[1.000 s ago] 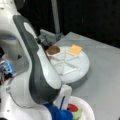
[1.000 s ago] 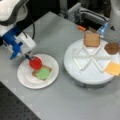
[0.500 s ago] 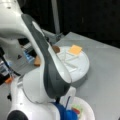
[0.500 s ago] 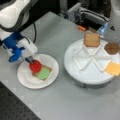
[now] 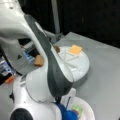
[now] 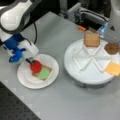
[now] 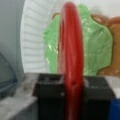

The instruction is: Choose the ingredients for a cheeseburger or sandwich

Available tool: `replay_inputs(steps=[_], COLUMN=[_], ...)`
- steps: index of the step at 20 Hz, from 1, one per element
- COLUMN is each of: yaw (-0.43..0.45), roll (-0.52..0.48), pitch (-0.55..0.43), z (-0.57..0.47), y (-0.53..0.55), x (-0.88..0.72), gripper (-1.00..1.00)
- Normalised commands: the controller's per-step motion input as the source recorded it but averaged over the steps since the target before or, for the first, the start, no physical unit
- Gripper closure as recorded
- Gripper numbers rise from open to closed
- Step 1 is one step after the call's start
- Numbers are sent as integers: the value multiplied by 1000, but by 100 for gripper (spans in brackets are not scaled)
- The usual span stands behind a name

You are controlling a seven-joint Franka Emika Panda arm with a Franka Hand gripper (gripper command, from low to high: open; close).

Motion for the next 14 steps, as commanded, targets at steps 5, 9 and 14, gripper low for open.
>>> replay_inputs(steps=[5, 9, 14], yaw=[-97, -106, -116], roll=[-359, -359, -360], pitch=[-106, -132, -152], z=[-14, 2, 21], y=[393, 414, 436], x=[-327, -329, -335], gripper=[100, 100, 100])
